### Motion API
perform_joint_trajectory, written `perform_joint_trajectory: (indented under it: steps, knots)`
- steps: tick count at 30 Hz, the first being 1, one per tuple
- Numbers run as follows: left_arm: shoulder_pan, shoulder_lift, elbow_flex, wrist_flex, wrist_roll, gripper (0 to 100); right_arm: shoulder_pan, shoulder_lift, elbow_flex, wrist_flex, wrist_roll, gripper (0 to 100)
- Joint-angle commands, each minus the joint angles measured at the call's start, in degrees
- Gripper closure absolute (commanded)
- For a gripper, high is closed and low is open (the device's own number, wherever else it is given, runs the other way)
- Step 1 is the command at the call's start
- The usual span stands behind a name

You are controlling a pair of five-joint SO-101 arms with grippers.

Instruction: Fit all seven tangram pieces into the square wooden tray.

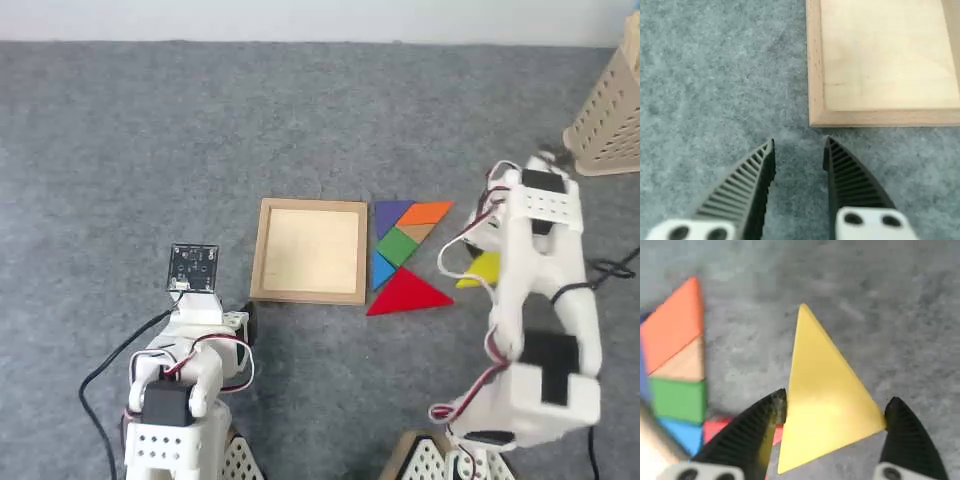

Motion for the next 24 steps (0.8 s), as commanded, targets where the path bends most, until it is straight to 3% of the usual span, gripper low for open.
perform_joint_trajectory:
  steps: [1,13,21,24]
  knots:
    - [-0.26,-1.14,-0.13,-0.35,0.44,85,-5.49,-8.22,-2.29,3.56,4.13,72.1]
    - [-0.26,-1.14,-0.13,-0.35,0.44,85,-18.59,-11.38,-5.54,3.82,12.66,72.1]
    - [-0.26,-1.14,-0.13,-0.35,0.44,85,-28.18,1.63,-18.55,4.26,19.16,72.1]
    - [-0.26,-1.14,-0.13,-0.35,0.44,85,-31.87,8.40,-22.59,4.18,25.49,72.1]
